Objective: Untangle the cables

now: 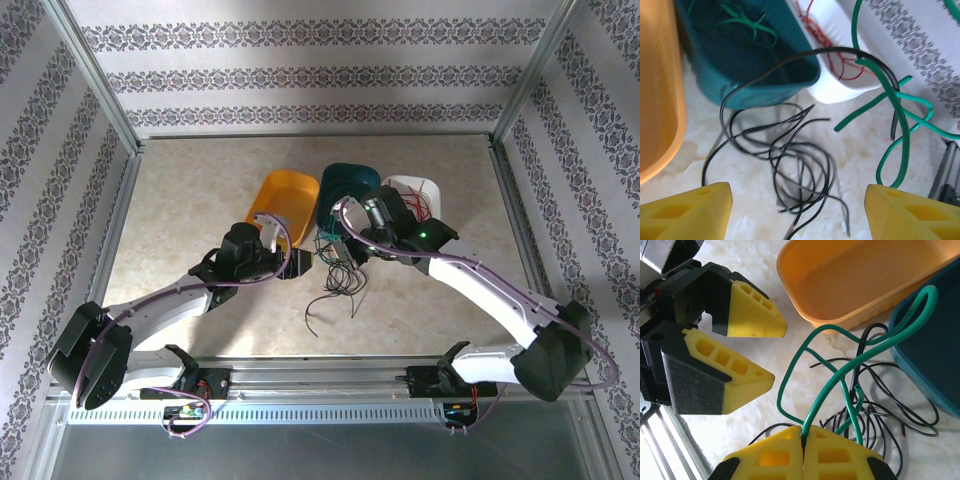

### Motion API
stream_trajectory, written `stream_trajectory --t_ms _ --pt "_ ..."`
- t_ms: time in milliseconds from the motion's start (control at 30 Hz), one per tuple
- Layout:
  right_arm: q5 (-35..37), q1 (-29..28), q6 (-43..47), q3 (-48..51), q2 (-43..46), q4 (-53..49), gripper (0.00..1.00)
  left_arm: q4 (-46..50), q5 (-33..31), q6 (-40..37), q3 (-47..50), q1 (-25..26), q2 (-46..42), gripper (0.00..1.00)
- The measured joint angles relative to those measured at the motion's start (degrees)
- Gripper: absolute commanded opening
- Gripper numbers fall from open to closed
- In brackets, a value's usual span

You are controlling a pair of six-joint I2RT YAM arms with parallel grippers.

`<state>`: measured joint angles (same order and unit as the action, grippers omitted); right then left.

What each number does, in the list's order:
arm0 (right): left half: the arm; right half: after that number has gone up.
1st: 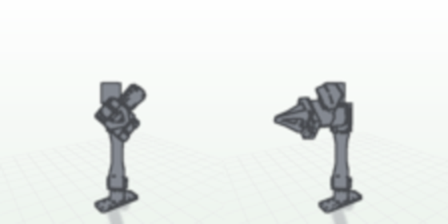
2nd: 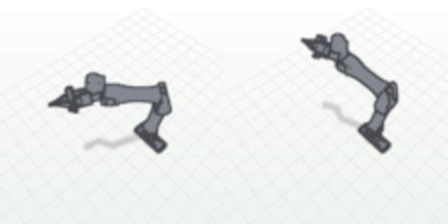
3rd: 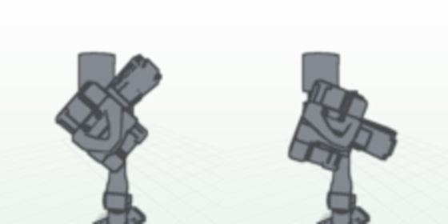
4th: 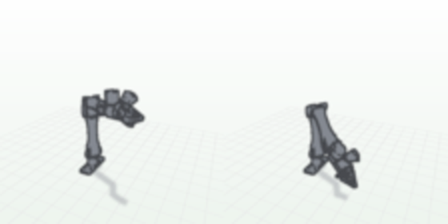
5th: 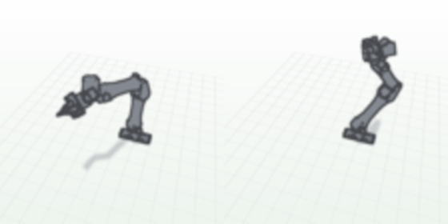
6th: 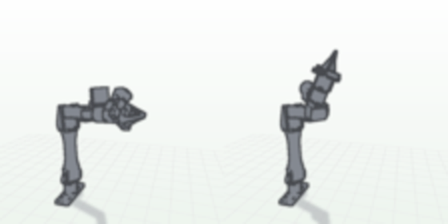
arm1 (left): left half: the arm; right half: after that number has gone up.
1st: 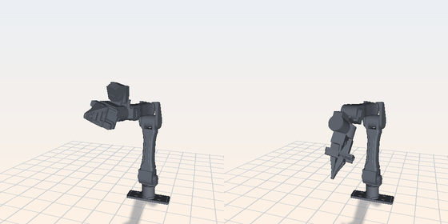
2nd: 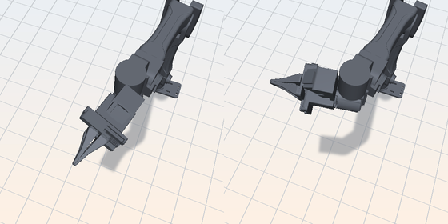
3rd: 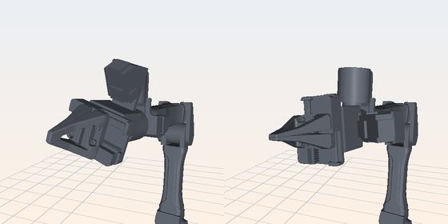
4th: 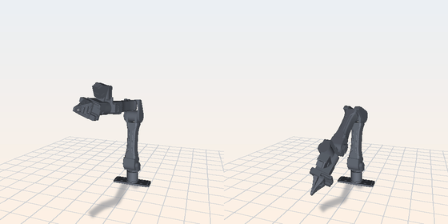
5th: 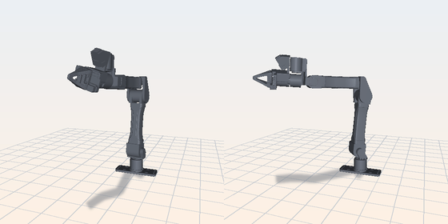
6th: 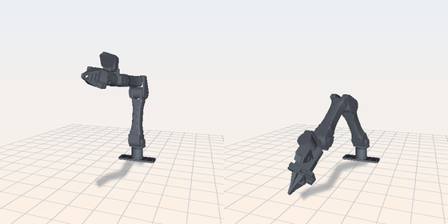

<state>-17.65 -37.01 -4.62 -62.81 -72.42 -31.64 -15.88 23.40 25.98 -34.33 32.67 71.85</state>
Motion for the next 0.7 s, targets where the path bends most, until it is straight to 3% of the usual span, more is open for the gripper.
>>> stream_trajectory --t_ms 267,600,667,700 --pt "-7.0 6.6 -2.4 -2.1 10.0 -1.4 0.04 -0.9 -1.6 -0.8 -2.8 -0.3 5.6 0.68" --pt "-19.5 9.2 -7.3 -2.5 11.2 -2.1 0.05 -7.8 -0.6 -4.1 -11.5 4.3 16.1 0.73" --pt "-21.2 9.8 -8.2 -2.5 11.2 -1.9 0.05 -10.4 -0.3 -3.9 -12.9 4.7 19.1 0.66" --pt "-22.0 10.4 -8.8 -2.5 11.2 -1.7 0.05 -11.9 -0.3 -3.5 -13.2 4.8 20.7 0.54"
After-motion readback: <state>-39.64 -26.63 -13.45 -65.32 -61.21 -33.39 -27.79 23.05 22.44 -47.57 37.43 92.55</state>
